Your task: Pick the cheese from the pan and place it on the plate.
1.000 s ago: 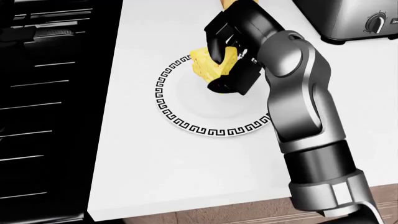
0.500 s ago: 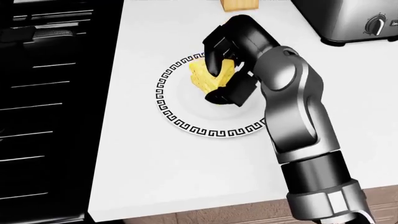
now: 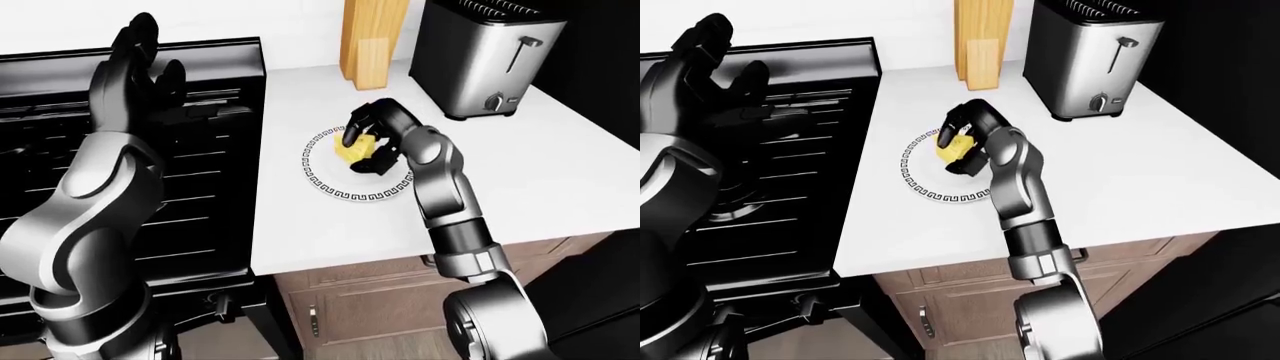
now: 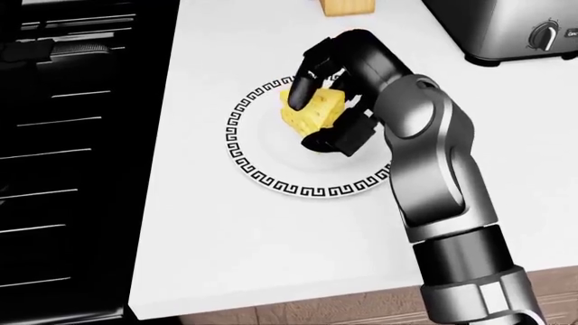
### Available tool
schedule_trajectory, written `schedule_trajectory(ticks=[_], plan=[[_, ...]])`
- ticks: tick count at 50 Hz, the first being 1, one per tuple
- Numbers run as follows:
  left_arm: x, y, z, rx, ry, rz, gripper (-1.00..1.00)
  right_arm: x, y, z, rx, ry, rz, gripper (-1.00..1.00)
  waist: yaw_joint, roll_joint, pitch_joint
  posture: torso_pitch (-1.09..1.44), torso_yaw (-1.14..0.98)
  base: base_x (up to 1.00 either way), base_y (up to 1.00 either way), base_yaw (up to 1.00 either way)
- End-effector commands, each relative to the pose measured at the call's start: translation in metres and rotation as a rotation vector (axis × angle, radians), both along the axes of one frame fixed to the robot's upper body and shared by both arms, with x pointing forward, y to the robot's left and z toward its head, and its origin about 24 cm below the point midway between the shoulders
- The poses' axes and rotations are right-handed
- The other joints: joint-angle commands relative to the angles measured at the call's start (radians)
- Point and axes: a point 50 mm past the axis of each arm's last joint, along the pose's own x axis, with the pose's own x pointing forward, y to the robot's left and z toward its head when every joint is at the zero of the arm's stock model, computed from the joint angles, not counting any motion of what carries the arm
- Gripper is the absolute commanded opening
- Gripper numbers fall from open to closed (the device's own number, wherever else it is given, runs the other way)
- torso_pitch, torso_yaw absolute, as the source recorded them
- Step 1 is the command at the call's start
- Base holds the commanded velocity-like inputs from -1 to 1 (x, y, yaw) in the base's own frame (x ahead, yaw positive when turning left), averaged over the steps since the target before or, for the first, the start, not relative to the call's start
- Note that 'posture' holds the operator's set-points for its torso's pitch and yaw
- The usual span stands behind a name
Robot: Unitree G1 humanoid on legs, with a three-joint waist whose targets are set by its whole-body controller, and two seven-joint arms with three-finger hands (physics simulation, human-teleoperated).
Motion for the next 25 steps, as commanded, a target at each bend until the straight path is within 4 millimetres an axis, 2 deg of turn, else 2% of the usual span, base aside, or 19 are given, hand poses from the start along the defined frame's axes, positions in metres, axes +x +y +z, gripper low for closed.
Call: schedule_trajectory(ticks=[1, 4, 6, 10, 12, 20, 25], plan=[[-0.006, 0.0, 0.015, 0.001, -0.082, 0.004, 1.0, -0.002, 0.004, 0.027, 0.006, -0.111, 0.017, -0.15, 0.0, 0.002, -0.03, 0.0, 0.0, 0.0, 0.0, 0.0], [-0.006, 0.001, 0.015, 0.001, -0.083, 0.004, 1.0, -0.003, 0.004, 0.028, 0.006, -0.111, 0.017, -0.07, 0.0, 0.002, -0.029, 0.0, 0.0, 0.0, 0.0, 0.0], [-0.006, 0.001, 0.015, 0.001, -0.083, 0.004, 1.0, -0.003, 0.004, 0.028, 0.006, -0.112, 0.016, 0.08, 0.0, 0.002, -0.029, 0.0, 0.0, 0.0, 0.0, 0.0], [-0.005, 0.001, 0.015, 0.001, -0.082, 0.004, 1.0, -0.003, 0.004, 0.029, 0.008, -0.111, 0.015, 0.84, 0.0, 0.002, -0.029, 0.0, 0.0, 0.0, 0.0, 0.0], [-0.005, 0.0, 0.015, 0.001, -0.082, 0.003, 1.0, -0.003, 0.004, 0.029, 0.01, -0.112, 0.015, 1.0, 0.0, 0.002, -0.029, 0.0, 0.0, 0.0, 0.0, 0.0], [-0.005, 0.001, 0.014, 0.0, -0.082, 0.004, 1.0, -0.004, 0.005, 0.032, 0.012, -0.114, 0.019, 1.0, 0.001, 0.002, -0.03, 0.0, 0.0, 0.0, 0.0, 0.0], [-0.005, 0.0, 0.015, 0.0, -0.082, 0.003, 1.0, -0.006, 0.006, 0.042, 0.046, -0.13, 0.011, 1.0, 0.002, 0.002, -0.03, 0.0, 0.0, 0.0, 0.0, 0.0]])
